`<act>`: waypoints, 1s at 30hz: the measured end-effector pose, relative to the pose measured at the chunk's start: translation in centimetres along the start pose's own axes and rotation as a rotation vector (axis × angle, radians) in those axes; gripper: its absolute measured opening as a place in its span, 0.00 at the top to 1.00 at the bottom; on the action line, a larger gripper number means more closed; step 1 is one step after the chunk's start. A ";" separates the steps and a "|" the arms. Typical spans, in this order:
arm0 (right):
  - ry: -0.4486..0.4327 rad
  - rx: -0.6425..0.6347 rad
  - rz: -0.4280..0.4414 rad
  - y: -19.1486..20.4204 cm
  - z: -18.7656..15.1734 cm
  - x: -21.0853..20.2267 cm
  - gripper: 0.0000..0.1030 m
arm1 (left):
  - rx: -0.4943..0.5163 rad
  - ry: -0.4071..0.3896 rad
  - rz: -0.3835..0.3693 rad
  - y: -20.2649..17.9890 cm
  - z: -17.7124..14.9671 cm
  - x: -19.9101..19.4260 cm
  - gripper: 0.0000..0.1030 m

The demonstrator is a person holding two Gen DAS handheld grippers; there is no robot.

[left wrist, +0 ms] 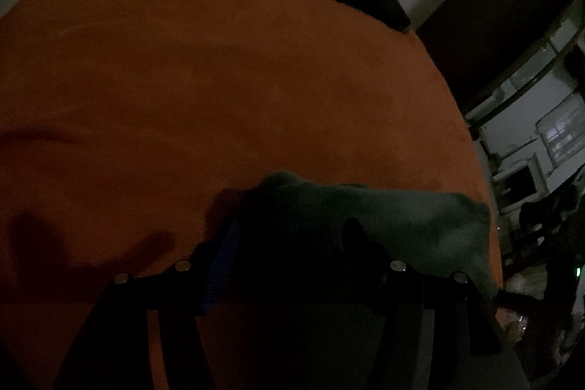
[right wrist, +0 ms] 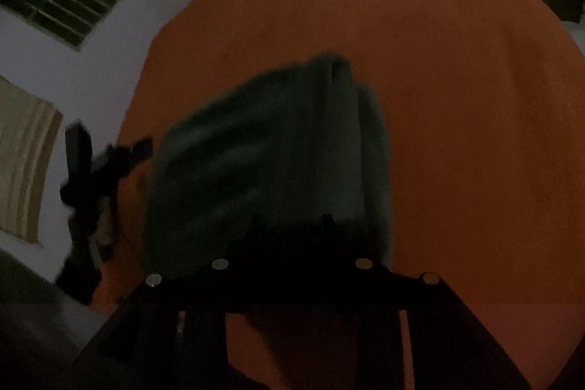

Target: Fold clothes

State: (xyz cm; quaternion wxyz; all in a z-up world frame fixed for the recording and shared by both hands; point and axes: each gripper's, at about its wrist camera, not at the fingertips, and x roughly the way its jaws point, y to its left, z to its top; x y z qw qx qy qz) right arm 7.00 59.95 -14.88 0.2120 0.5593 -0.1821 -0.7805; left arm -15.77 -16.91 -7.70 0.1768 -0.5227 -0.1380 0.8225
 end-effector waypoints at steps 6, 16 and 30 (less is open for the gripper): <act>0.010 0.100 0.085 -1.2 -2.1 -0.6 0.73 | -0.046 0.034 -0.031 0.4 1.4 1.8 0.41; -0.099 0.051 0.073 -0.4 -0.5 -0.8 0.97 | -0.049 -0.033 0.005 0.6 0.3 0.4 0.41; -0.135 -0.013 0.003 2.0 1.5 0.8 0.88 | -0.028 -0.124 0.031 -1.4 -0.5 -3.9 0.38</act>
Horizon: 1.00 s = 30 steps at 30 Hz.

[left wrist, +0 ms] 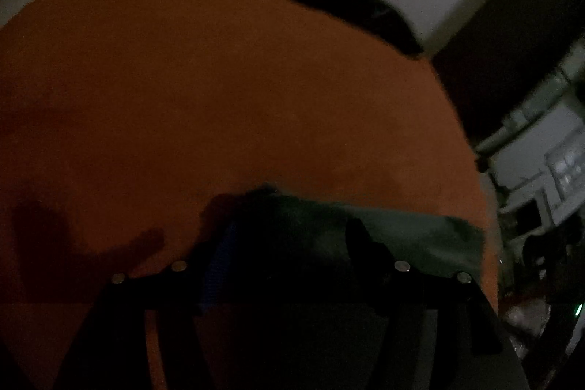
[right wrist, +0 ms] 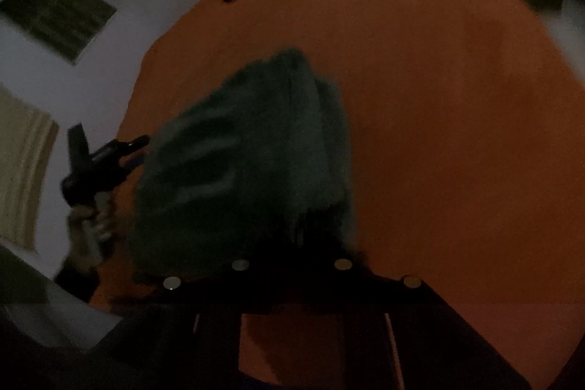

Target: Fold clothes

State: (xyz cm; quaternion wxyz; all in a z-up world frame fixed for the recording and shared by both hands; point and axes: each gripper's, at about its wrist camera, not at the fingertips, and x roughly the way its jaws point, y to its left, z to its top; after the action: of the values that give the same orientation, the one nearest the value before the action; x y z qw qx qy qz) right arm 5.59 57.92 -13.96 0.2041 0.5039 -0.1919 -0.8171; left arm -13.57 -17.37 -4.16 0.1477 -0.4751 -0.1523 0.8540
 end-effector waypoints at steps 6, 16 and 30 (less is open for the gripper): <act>-0.054 -0.079 0.152 4.1 3.3 1.3 0.88 | 0.175 0.055 -0.075 -3.3 -4.2 -1.6 0.34; 0.170 -0.224 -0.017 4.5 7.6 12.3 0.95 | 0.412 0.156 -0.033 -3.6 -10.1 -2.4 0.34; 0.166 -0.153 -0.051 6.5 13.6 18.6 0.93 | 0.182 0.164 -0.073 0.3 -4.8 -0.9 0.34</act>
State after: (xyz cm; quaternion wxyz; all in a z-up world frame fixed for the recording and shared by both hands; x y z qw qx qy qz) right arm -13.37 44.08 -18.71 0.2364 0.5575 -0.0985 -0.7896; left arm -9.06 -17.42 -5.96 0.2332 -0.5222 -0.0785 0.8165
